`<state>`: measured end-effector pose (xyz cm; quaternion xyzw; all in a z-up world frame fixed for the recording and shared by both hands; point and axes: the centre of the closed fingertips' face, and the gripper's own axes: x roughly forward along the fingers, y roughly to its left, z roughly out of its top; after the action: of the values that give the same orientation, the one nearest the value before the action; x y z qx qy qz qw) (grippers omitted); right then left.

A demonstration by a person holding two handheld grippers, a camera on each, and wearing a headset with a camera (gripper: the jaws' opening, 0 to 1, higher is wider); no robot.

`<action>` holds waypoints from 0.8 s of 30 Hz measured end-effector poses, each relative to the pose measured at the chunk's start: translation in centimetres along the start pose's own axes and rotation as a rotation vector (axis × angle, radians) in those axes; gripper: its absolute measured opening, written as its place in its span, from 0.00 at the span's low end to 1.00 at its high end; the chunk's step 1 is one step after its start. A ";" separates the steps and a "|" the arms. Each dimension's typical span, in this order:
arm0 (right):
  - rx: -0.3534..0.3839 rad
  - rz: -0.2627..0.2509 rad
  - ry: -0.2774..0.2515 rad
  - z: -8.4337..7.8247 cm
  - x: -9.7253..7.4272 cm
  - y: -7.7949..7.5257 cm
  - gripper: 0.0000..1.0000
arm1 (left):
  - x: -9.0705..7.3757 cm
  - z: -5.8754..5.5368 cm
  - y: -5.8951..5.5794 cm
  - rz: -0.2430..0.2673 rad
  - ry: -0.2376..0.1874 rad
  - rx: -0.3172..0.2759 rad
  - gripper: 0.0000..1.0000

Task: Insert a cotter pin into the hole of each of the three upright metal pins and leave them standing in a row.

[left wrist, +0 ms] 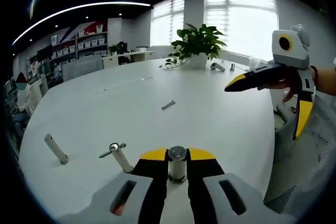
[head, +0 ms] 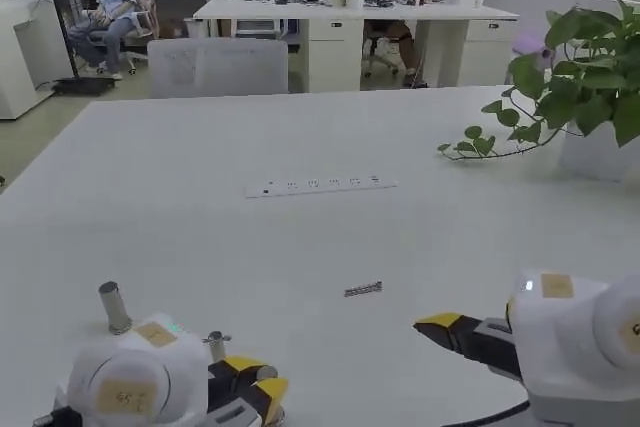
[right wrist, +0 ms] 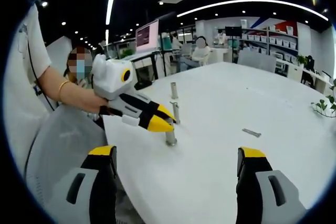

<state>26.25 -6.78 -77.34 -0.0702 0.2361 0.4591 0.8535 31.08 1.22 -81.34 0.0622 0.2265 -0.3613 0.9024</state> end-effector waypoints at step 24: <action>0.025 0.019 0.011 -0.6 -0.3 0.2 0.91 | 0.3 0.0 -0.2 -0.002 -0.009 -0.001 0.12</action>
<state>25.75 -7.06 -77.67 -0.0597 0.2472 0.4638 0.8486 31.18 0.86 -81.44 0.0599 0.2227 -0.3625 0.9030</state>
